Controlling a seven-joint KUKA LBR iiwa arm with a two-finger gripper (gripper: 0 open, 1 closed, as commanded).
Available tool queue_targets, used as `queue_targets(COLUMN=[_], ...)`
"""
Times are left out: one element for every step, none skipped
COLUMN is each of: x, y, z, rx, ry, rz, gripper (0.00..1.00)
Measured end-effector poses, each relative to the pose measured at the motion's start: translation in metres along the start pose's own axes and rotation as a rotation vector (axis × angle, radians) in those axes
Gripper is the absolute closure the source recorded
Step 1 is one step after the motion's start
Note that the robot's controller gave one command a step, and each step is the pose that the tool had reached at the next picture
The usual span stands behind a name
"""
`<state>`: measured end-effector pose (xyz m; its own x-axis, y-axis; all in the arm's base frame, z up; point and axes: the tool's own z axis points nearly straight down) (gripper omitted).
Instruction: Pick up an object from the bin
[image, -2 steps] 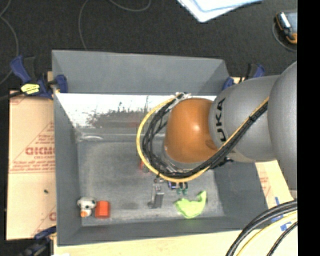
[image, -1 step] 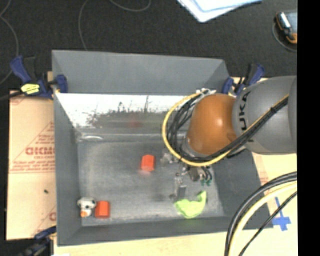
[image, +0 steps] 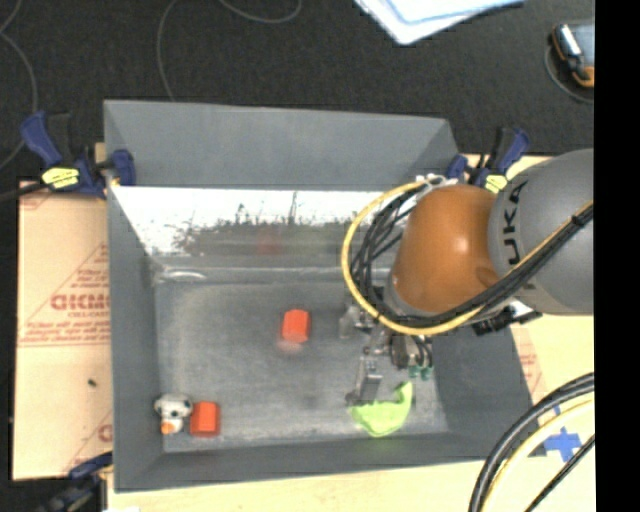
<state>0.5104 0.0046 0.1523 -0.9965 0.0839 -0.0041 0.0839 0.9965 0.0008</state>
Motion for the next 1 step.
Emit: queue_targets(x=[-0.0549], y=[0.0254], z=[0.0246], rx=[-0.002], ry=[-0.010], rz=[0.081], gripper=[0.00])
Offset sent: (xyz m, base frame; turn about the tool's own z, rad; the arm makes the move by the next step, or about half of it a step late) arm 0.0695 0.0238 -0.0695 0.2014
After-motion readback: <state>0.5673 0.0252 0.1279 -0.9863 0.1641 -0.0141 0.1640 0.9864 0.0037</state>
